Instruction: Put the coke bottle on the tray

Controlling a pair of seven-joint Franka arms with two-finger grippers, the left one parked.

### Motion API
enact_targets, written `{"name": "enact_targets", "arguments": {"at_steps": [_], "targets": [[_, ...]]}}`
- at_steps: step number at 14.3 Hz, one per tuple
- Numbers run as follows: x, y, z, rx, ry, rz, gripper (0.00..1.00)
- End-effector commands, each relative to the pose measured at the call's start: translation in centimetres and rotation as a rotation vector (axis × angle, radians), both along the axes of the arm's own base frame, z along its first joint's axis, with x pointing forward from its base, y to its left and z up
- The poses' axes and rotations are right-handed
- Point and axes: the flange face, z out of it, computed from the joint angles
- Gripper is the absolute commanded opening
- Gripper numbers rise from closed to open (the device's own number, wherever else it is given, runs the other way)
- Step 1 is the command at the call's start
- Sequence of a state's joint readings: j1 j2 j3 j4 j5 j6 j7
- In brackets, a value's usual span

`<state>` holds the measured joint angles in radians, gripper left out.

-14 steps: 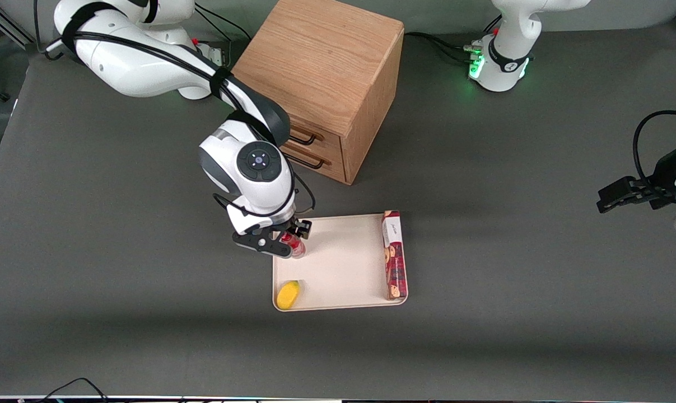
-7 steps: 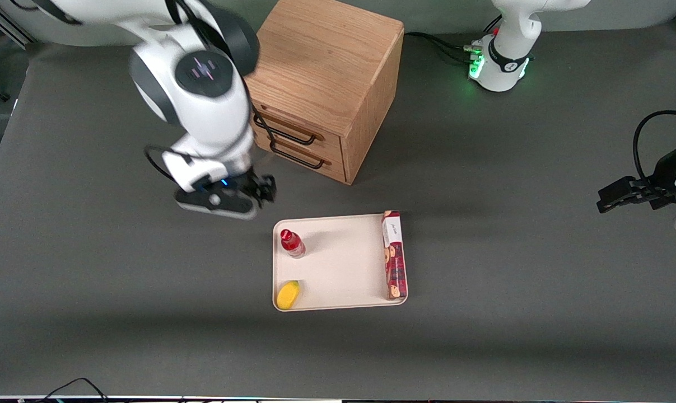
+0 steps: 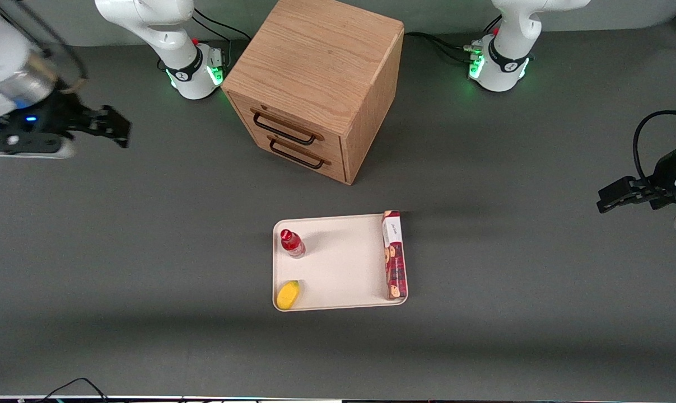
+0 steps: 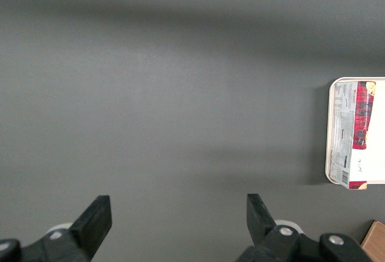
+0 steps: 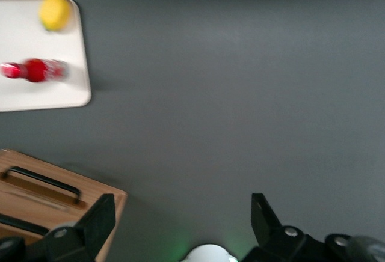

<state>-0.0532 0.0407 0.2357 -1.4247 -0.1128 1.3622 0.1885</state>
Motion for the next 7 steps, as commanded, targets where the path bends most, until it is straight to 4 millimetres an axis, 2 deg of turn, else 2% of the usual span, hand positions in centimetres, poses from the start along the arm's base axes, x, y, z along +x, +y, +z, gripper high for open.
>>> {"name": "enact_targets", "arguments": {"at_steps": [1, 3, 7], "targets": [[-0.6, -3.6, -3.1, 0.037, 0.023, 0.011, 1.00], [-0.4, -5.6, -3.2, 0.097, 0.021, -0.021, 1.00], [0.1, -5.6, -2.6, 0.104, 0.010, 0.012, 1.00]]}}
